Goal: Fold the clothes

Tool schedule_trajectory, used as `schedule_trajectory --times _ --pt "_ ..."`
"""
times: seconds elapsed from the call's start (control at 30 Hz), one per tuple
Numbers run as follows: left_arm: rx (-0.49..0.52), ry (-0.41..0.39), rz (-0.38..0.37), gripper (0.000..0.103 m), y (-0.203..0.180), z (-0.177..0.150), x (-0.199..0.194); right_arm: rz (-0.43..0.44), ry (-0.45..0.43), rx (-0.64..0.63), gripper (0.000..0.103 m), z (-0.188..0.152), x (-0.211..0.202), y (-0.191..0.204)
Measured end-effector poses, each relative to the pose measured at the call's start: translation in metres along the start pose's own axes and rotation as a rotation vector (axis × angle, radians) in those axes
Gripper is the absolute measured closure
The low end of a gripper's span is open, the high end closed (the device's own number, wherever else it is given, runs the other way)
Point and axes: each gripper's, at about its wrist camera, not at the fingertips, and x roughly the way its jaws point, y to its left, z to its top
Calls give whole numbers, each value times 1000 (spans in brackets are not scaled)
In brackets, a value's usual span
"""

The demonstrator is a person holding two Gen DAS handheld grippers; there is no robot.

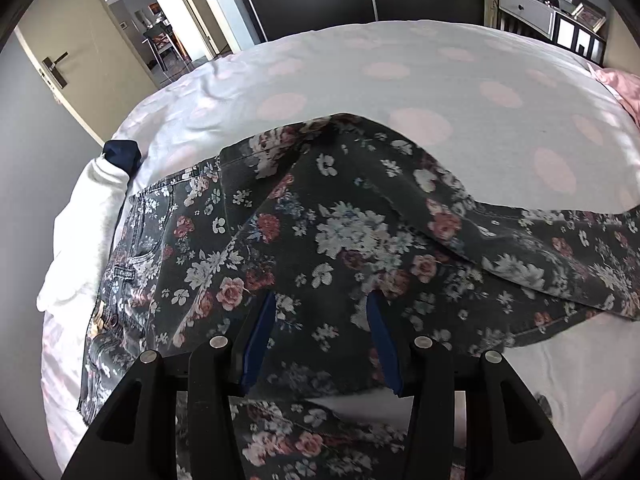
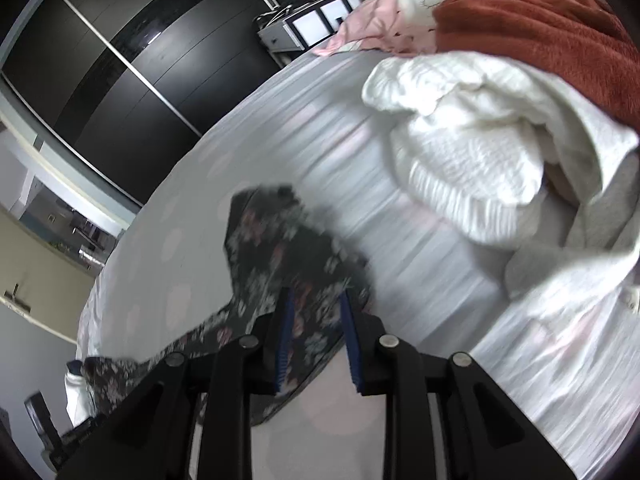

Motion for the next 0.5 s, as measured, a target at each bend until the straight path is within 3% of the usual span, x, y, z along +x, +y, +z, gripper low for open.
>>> schedule_trajectory --times 0.13,0.23,0.37,0.5 --pt "-5 4 -9 54 7 2 9 -53 -22 -81 79 30 12 -1" --pt "-21 6 -27 54 11 7 13 -142 15 -129 79 33 40 -5" --pt "-29 11 -41 54 10 11 19 -56 98 -149 76 19 71 1" --pt "-26 18 -48 54 7 14 26 -5 80 -309 57 7 79 34"
